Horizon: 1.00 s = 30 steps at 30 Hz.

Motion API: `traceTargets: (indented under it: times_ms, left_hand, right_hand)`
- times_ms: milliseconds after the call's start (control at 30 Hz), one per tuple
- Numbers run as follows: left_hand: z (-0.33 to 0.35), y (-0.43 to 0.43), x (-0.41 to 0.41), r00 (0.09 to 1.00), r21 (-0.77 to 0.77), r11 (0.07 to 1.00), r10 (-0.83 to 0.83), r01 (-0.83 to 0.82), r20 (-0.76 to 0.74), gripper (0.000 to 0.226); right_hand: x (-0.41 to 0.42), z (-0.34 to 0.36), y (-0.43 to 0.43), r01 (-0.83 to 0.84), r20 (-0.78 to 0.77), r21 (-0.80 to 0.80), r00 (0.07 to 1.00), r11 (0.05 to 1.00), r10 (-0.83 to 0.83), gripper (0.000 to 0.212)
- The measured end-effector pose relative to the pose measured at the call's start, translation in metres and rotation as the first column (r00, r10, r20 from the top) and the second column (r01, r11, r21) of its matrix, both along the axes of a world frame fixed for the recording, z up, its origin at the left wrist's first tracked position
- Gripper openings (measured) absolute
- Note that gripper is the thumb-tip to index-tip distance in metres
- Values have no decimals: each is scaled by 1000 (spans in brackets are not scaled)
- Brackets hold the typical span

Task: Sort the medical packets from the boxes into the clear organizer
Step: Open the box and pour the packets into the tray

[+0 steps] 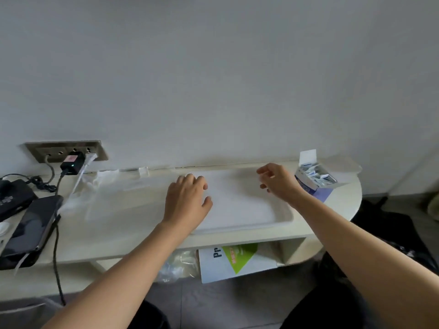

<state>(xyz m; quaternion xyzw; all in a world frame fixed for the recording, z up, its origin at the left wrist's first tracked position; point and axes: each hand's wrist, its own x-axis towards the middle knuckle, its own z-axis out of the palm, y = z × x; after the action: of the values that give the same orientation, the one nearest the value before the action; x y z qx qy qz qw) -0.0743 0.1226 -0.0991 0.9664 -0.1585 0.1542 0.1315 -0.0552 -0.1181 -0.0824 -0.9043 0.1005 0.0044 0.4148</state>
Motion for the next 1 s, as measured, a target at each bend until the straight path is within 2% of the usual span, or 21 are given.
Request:
traceTargets:
  times_ms: [133, 233, 533, 600, 700, 800, 867, 933, 1000]
  left_hand:
    - [-5, -49, 2, 973, -77, 988, -149, 137, -174, 17]
    - [-14, -78, 2, 940, -112, 981, -187, 161, -285, 16]
    - [-27, -102, 8, 903, -175, 976, -192, 133, -385, 16]
    - [-29, -103, 11, 906, -198, 972, -196, 128, -375, 19]
    - [-33, -102, 18, 920, -281, 954, -202, 106, -337, 28]
    - [-35, -100, 24, 934, -382, 921, -200, 76, -296, 47]
    - [-34, -96, 27, 955, -438, 897, -182, 65, -232, 69]
    - [-33, -90, 32, 974, -503, 861, -171, 73, -151, 95]
    - [-31, -83, 34, 984, -583, 811, -144, 57, -104, 108]
  right_hand:
    - [-12, 0, -43, 167, 77, -240, 985, 956, -153, 37]
    - [-15, -2, -65, 259, 43, -362, 964, 895, -262, 42]
    - [-18, 0, -78, 163, 12, -681, 977, 714, -212, 24]
    - [-16, -1, -81, 200, 109, -673, 979, 712, -173, 18]
    - [-10, 1, -81, 248, 281, -598, 955, 762, -90, 12]
    - [-3, 12, -67, 228, 449, -536, 892, 813, 46, 4]
    - [1, 20, -54, 125, 522, -525, 829, 842, 202, 5]
    - [3, 21, -40, -43, 516, -565, 761, 824, 393, 6]
    - [4, 15, -26, -169, 486, -574, 717, 801, 499, 4]
